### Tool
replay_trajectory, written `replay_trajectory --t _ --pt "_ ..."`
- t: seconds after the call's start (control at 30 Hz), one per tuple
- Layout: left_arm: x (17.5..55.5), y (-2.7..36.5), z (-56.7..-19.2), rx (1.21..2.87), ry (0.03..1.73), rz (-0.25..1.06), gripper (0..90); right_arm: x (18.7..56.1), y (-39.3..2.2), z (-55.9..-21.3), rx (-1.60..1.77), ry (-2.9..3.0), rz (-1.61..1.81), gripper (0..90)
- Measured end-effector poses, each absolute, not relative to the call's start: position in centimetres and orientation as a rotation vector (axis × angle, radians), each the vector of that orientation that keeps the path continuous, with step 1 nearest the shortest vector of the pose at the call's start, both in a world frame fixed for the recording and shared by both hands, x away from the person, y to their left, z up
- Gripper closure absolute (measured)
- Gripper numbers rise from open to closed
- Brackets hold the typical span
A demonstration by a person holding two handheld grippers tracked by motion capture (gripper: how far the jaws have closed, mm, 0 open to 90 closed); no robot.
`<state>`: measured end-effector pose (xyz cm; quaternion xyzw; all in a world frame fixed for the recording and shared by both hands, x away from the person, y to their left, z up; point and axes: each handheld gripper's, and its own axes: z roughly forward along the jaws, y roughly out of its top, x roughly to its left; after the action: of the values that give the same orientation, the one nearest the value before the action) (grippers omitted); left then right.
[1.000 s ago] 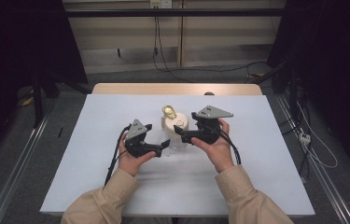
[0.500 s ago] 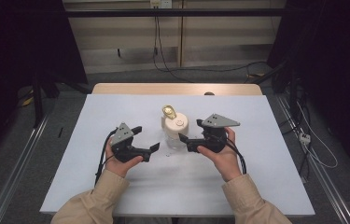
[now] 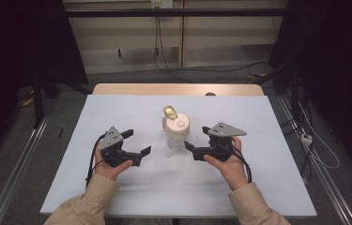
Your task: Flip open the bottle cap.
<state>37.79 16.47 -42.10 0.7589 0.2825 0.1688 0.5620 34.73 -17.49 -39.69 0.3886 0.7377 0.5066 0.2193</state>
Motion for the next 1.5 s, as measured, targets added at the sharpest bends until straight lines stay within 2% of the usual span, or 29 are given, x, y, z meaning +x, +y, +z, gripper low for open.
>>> replay_trajectory --t 0.8,1.5 --pt "36.8 19.8 -42.6 1.797 0.697 0.416 4.2 31.9 -21.5 -42.9 1.121 2.03 1.391 12.6" --pt "35.8 22.6 -43.3 1.807 0.734 0.435 4.4 29.7 -24.4 -44.3 1.156 1.999 1.378 12.6"
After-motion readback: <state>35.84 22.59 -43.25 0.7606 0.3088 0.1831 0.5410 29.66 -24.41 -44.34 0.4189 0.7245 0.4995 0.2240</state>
